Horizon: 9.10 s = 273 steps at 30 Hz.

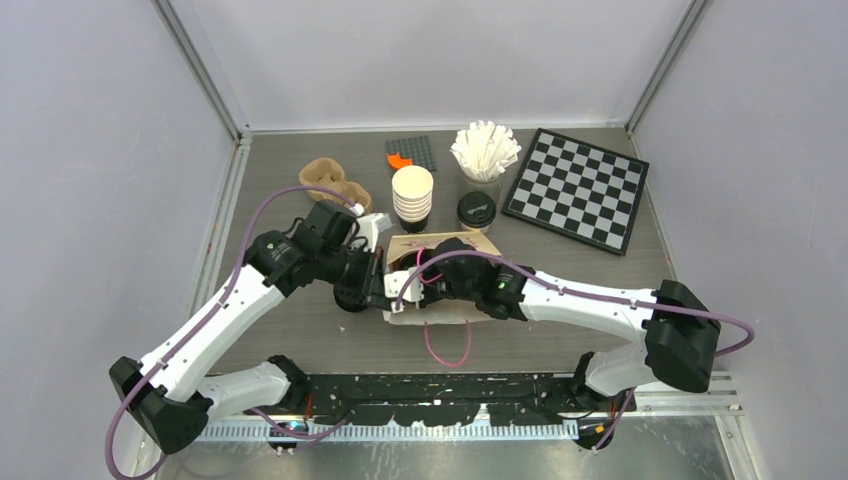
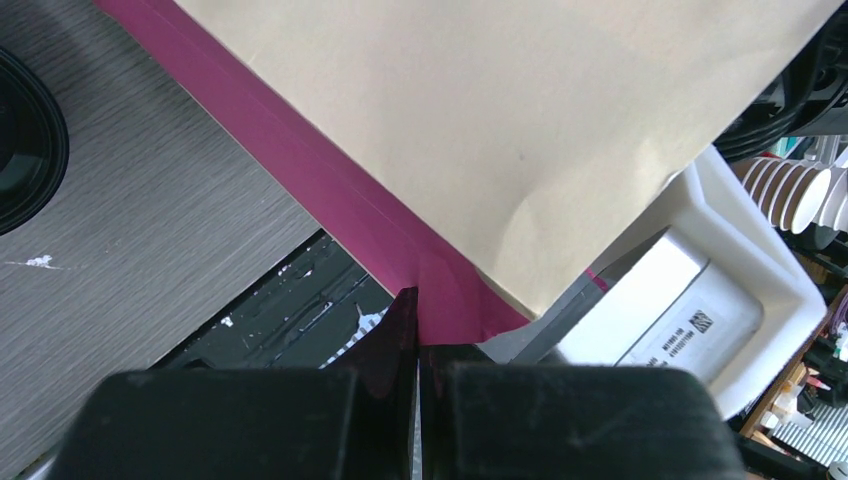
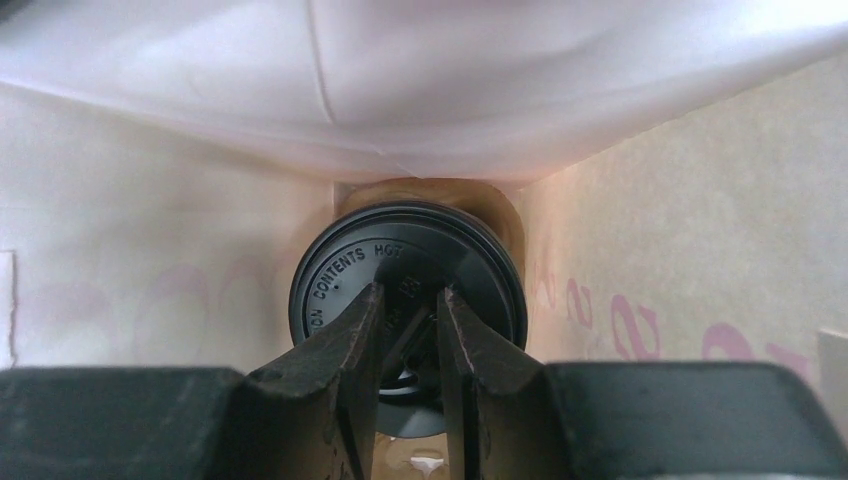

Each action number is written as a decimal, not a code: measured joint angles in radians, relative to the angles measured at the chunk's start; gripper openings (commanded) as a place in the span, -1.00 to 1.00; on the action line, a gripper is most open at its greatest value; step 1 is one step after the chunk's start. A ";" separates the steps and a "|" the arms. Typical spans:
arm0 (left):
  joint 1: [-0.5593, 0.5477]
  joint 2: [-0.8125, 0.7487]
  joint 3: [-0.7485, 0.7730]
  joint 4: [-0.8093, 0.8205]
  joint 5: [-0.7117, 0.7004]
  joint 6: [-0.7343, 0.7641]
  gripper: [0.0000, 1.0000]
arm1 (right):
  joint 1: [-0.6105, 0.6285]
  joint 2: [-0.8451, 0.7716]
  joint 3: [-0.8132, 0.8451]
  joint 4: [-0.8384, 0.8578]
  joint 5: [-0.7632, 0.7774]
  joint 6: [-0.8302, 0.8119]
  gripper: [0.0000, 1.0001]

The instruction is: Pack the takeout coffee

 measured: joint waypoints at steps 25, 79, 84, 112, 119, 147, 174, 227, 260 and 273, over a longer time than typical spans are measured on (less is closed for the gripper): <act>0.001 -0.020 -0.015 0.007 -0.006 -0.021 -1.00 | 0.003 0.024 -0.011 0.066 0.034 0.047 -0.41; 0.000 0.024 0.126 -0.002 0.095 -0.154 -0.99 | 0.005 -0.267 0.394 -0.527 0.014 0.496 0.14; 0.000 0.035 0.137 -0.017 0.087 -0.164 -0.96 | 0.005 -0.317 0.427 -0.546 0.169 0.649 0.20; 0.000 0.108 0.167 -0.003 0.070 -0.178 -0.93 | -0.299 -0.073 0.709 -0.975 0.350 1.036 0.19; 0.000 0.126 0.193 -0.003 0.069 -0.177 -0.64 | -0.303 -0.056 0.703 -1.020 0.323 1.064 -0.22; 0.001 0.181 0.643 -0.195 -0.281 -0.106 0.54 | -0.306 0.026 0.954 -1.248 0.280 1.230 0.45; 0.379 0.476 0.600 -0.136 -0.478 -0.108 0.19 | -0.306 -0.270 0.792 -1.017 0.399 1.198 0.83; 0.312 0.304 0.348 -0.007 -0.154 -0.109 -0.01 | -0.397 0.060 0.784 -1.043 0.204 1.028 -0.99; 0.307 0.293 0.348 -0.026 -0.102 -0.079 0.03 | -0.502 -0.049 0.889 -1.444 0.338 1.199 -0.99; 0.306 0.271 0.316 0.021 -0.046 -0.079 0.01 | -0.546 -0.016 0.995 -1.511 0.408 1.213 -0.33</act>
